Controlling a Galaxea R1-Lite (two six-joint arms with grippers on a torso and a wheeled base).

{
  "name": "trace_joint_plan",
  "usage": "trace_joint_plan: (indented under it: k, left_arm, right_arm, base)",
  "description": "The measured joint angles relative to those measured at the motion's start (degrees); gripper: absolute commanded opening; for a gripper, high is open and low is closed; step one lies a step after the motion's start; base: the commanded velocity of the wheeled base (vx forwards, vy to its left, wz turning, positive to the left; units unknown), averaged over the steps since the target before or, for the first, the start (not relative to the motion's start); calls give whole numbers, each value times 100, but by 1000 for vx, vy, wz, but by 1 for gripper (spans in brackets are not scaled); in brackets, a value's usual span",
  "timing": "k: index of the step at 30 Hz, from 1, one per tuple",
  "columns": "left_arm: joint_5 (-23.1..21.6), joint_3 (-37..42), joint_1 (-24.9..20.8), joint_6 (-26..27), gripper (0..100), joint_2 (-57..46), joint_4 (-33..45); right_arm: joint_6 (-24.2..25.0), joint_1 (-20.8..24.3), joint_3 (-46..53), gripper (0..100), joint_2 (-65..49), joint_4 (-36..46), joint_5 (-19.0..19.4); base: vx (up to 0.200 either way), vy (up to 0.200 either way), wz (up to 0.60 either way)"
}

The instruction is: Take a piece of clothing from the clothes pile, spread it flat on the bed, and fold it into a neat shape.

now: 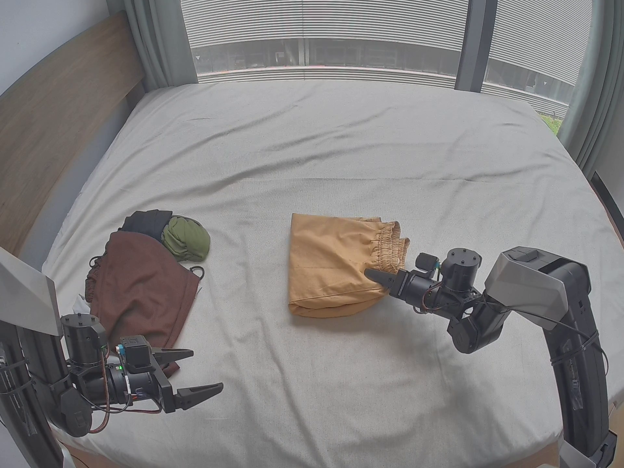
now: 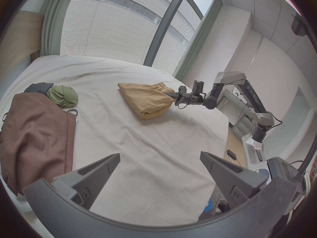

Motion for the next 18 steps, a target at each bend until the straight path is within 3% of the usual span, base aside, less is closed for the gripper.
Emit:
trace_joint_plan:
  k: [1,2,12,18]
  left_arm:
    - [2,0,0,0,100,0,0]
    - [2,0,0,0,100,0,0]
    - [2,-6,2,2,100,0,2]
    - [2,-11,-2,2,100,0,2]
  right_arm:
    - [0,-6,55,0,9,-11,0]
    - [0,-9,94,100,15,-13,-2]
    - [-41,-80,129,100,17,-33,-158]
    - [-266,-516,251,100,-112,-30,-183]
  base:
    - [0,0,0]
    - [0,0,0]
    - [0,0,0]
    - [0,0,0]
